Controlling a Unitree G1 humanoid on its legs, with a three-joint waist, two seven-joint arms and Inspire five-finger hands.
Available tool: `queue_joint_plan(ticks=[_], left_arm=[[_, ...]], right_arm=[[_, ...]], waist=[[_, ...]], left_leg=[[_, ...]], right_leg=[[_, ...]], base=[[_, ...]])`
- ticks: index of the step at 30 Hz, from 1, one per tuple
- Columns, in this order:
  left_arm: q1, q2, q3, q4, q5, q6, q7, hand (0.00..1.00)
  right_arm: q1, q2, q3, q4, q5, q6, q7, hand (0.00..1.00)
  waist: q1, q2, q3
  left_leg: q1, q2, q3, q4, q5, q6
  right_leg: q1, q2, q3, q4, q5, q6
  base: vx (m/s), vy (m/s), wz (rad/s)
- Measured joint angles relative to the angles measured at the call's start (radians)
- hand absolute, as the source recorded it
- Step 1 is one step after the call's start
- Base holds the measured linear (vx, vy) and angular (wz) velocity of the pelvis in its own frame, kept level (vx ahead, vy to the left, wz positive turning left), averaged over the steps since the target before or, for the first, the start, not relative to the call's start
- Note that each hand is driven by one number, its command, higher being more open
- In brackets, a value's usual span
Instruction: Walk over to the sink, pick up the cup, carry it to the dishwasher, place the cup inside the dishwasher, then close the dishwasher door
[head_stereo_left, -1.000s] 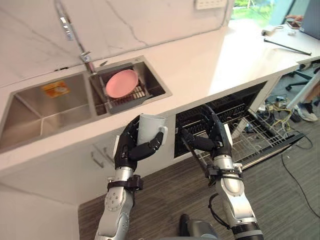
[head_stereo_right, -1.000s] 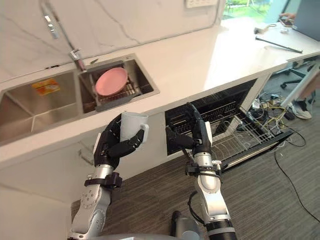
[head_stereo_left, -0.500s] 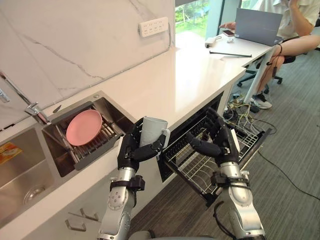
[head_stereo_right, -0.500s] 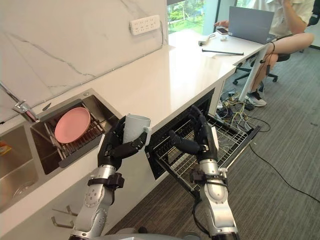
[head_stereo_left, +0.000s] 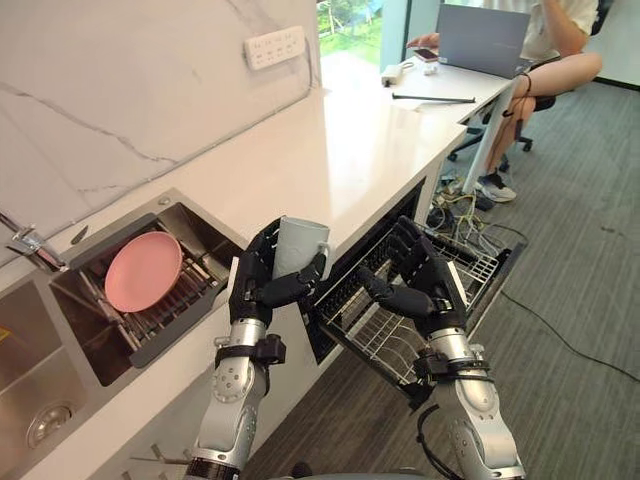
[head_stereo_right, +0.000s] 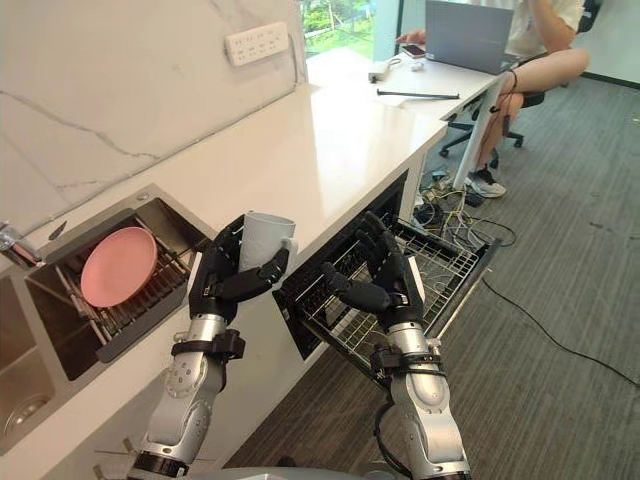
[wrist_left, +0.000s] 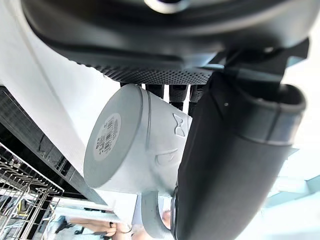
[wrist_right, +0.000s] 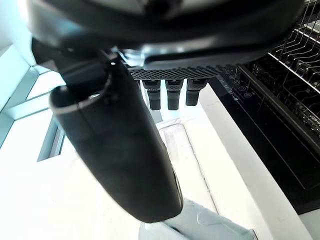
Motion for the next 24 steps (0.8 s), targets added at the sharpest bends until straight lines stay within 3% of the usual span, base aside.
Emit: queue_joint_plan(ticks=[9,24], left_arm=[[-0.006,0.004,-0.018,0.064,0.011,0.002,0.01,0.3],[-0.018,-0.001,-0.132,0.066,0.015,0.003,0.007,0.3]], right_arm=[[0.0,0.0,0.071,-0.042,0.105,0.0,0.027,0.9],[-0.003,0.0,0.132,-0.007,0.113,-0.002,0.01,0.9]], waist=[[-0.009,-0.013,-0.022],[-0.01,-0.017,-0.069]], left_leg=[[0.004,-0.01,0.025,-0.033,0.014,0.019],[-0.011,-0.02,0.012,-0.034,0.033,0.026]], right_leg=[[-0.007,-0.011,0.025,-0.034,0.027,0.024],[-0.017,-0.019,0.013,-0.034,0.032,0.025]], base=[[-0.01,0.005,-0.07],[0.0,-0.008,0.03]])
